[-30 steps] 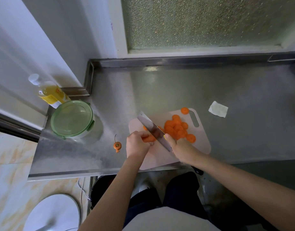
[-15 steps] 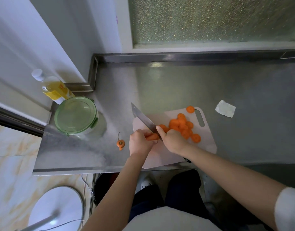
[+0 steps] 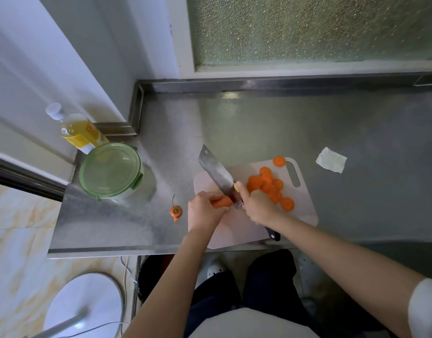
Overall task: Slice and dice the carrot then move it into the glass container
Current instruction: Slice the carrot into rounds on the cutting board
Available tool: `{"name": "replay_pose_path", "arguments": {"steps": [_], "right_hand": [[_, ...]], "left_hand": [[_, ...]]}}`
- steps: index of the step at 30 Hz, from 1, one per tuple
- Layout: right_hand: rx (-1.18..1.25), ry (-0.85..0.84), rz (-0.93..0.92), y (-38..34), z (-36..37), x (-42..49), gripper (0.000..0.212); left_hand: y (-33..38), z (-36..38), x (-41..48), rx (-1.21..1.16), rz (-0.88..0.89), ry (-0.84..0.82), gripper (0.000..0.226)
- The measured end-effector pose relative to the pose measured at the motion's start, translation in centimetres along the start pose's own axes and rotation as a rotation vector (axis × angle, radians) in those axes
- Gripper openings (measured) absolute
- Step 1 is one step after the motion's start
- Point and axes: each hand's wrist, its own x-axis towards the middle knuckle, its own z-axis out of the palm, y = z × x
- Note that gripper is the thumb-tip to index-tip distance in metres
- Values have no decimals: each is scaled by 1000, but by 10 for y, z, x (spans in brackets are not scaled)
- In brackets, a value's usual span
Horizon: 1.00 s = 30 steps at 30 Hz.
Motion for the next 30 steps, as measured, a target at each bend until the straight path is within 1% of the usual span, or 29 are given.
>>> {"name": "replay_pose_path", "arguments": {"steps": [2, 7, 10, 15, 23, 30], "right_hand": [[36, 24, 12, 3, 2, -1, 65], [146, 111, 73, 19, -4, 1, 68], [127, 131, 82, 25, -6, 1, 67], [79, 114, 41, 25, -7, -3, 65], [139, 93, -18, 22, -20, -15, 67], [94, 90, -42, 19, -23, -24, 66]], "left_hand": [[-1, 0, 0, 15, 13, 0, 30], [0, -3, 2, 26, 38, -26, 32], [4, -1, 3, 16, 68, -22, 31], [16, 9, 6, 60, 117, -42, 28], [11, 15, 6, 89, 130, 2, 28], [9, 18, 8, 122, 127, 7, 29]]}}
